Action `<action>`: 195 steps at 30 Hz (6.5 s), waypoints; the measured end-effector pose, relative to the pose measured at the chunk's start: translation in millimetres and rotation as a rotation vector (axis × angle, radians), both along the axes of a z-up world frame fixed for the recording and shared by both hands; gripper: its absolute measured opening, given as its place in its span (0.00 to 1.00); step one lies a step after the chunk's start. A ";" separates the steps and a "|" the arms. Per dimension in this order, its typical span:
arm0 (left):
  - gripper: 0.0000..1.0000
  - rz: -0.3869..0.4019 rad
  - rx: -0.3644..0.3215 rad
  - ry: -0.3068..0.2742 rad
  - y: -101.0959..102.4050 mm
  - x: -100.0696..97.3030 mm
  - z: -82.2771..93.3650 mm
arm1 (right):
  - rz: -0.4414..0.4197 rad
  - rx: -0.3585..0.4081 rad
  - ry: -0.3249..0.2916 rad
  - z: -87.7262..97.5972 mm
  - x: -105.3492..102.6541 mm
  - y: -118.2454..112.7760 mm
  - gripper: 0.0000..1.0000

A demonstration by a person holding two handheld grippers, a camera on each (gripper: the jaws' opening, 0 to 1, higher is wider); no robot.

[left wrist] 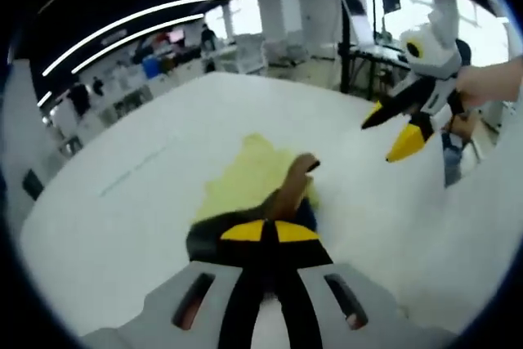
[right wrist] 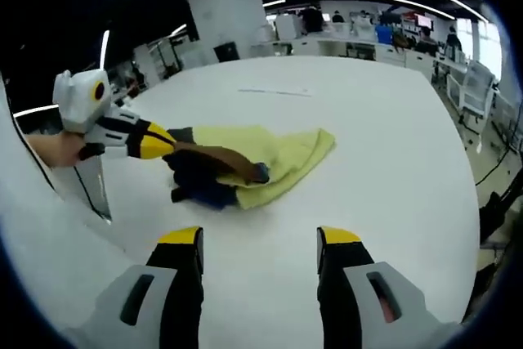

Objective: Fold the garment on the visible template until the final outline fits inside the template.

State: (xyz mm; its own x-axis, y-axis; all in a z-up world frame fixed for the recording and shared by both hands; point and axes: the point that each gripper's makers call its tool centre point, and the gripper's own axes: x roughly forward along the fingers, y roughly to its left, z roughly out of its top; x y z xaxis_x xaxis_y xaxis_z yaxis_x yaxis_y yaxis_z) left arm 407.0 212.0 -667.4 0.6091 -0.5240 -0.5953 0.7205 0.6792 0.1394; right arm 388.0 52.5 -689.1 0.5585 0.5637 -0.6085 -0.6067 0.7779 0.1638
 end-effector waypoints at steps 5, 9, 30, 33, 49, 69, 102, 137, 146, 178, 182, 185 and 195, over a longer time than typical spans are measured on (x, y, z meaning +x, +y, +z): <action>0.00 0.009 -0.015 -0.012 4.0 -1.1 10.9 | 0.036 -0.018 -0.031 -1.7 6.1 14.1 0.51; 0.00 0.005 0.001 -0.027 6.9 -1.0 14.2 | 0.073 -0.033 -0.029 -7.0 5.3 24.5 0.50; 0.00 0.067 -0.039 -0.060 20.6 3.7 39.4 | 0.175 -0.121 -0.111 -11.0 24.4 66.4 0.41; 0.00 0.070 -0.040 -0.066 21.9 4.2 42.4 | 0.176 -0.130 -0.132 -11.3 27.4 71.3 0.40; 0.00 0.103 -0.064 -0.072 33.2 6.6 53.3 | 0.192 -0.196 -0.197 -15.6 38.8 83.7 0.28; 0.00 0.130 -0.074 -0.069 46.8 5.8 53.3 | 0.179 -0.224 -0.309 5.5 42.4 86.5 0.05; 0.00 0.169 -0.163 -0.122 52.3 0.6 89.1 | 0.046 -0.119 -0.445 98.5 38.8 69.9 0.01; 0.00 0.212 -0.391 -0.203 56.1 8.9 189.6 | 0.003 0.029 -0.597 205.7 34.0 71.3 0.01; 0.00 0.173 -0.419 -0.230 51.1 -1.4 212.7 | 0.001 0.091 -0.607 229.0 22.7 67.4 0.01; 0.00 -0.089 -0.617 -0.225 39.8 -46.2 286.0 | 0.202 0.418 -0.624 311.2 -30.9 71.7 0.01; 0.00 -0.174 -0.571 -0.190 35.3 -58.1 276.7 | 0.304 0.432 -0.580 305.9 -46.1 77.2 0.01; 0.00 -0.217 -0.557 -0.149 32.3 -68.9 271.0 | 0.386 0.453 -0.529 300.6 -61.6 83.4 0.01; 0.00 -0.311 -0.642 -0.109 33.9 -102.1 298.0 | 0.552 0.625 -0.453 323.8 -103.4 90.4 0.01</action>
State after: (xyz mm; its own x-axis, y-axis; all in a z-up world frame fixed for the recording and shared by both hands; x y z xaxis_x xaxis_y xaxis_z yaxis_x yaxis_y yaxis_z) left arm 304.8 246.0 -369.4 0.4133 -0.9089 -0.0558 0.8986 0.4170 -0.1362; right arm 284.6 142.8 -365.3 0.2253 0.9689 0.1021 -0.9704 0.2138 0.1121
